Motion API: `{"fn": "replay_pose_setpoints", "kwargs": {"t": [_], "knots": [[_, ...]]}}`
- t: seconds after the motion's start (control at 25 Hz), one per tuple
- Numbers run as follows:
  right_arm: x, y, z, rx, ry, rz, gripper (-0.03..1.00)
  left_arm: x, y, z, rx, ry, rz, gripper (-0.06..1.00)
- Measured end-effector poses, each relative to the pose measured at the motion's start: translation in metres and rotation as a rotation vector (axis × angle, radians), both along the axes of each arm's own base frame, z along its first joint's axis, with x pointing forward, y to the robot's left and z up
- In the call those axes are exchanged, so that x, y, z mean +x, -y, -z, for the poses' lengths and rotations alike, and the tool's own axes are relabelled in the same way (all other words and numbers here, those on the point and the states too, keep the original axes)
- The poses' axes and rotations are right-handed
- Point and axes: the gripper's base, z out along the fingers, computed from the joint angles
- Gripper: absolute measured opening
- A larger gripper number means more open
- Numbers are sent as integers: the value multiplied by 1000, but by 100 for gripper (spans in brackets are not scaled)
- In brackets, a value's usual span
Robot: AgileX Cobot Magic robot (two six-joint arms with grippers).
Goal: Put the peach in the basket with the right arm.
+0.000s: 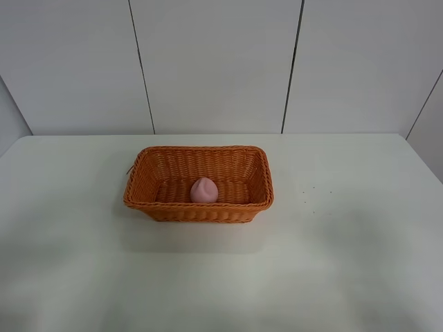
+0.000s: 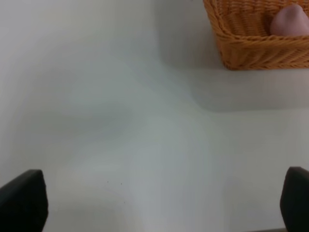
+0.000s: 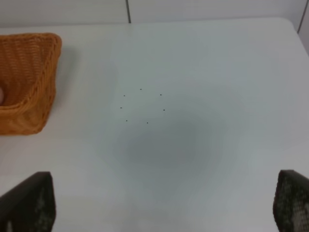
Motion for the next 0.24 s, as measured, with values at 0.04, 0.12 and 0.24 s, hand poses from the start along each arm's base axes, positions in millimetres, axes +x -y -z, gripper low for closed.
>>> {"fn": "replay_pose_setpoints", "kwargs": {"t": [0.04, 0.12, 0.24], "knots": [[0, 0, 0, 0, 0, 0, 69, 0, 0, 0, 0, 0, 0, 99], [0, 0, 0, 0, 0, 0, 69, 0, 0, 0, 0, 0, 0, 99], [0, 0, 0, 0, 0, 0, 69, 0, 0, 0, 0, 0, 0, 99]]}}
